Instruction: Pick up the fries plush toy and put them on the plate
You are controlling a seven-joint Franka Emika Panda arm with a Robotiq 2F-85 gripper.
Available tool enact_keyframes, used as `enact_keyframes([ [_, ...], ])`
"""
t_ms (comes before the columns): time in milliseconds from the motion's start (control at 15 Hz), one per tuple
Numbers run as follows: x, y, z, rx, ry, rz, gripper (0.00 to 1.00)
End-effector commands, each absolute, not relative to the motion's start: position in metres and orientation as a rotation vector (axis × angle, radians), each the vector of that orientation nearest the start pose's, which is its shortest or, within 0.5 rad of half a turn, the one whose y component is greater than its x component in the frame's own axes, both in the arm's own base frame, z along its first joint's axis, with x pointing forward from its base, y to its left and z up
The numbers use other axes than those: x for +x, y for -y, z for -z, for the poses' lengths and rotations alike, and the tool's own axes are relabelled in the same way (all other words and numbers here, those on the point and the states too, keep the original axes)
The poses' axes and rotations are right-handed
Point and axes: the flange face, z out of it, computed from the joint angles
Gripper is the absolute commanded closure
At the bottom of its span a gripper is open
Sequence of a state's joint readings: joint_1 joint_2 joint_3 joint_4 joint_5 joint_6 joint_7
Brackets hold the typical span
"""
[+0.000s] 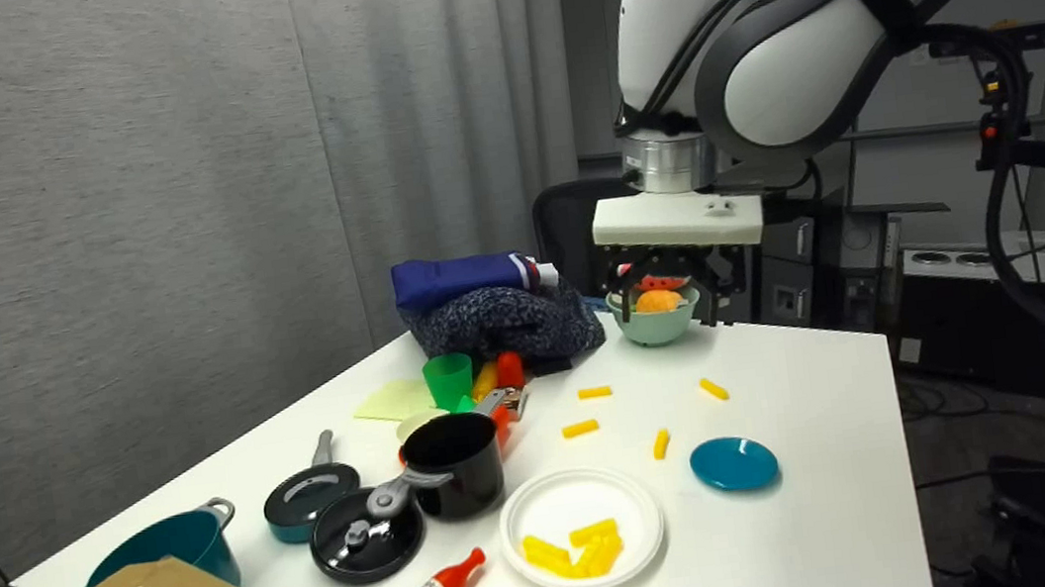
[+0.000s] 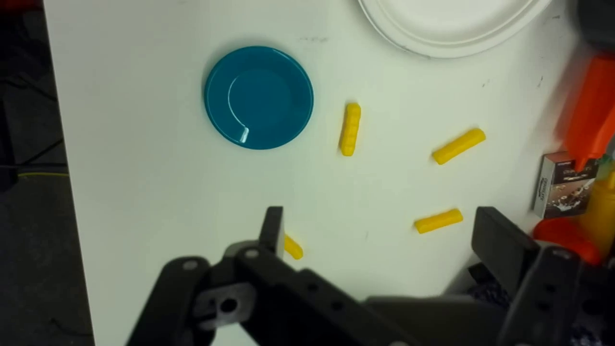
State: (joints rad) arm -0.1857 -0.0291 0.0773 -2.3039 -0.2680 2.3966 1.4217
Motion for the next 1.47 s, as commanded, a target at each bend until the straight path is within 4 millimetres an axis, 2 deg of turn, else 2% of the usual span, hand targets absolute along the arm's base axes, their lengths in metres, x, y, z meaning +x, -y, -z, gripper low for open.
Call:
enact_keyframes([
  [0, 0.530, 0.074, -0.337, -2.501, -1.990, 0.267, 0.00],
  [200, 0.540, 0.093, -0.304, -2.536, -1.939, 0.231, 0.00],
  [467, 0.558, 0.111, -0.268, -2.459, -1.938, 0.236, 0.00],
  [867, 0.582, 0.106, -0.220, -2.452, -1.891, 0.111, 0.00],
  [1400, 0.585, 0.098, -0.175, -2.484, -1.895, 0.021, 0.00],
])
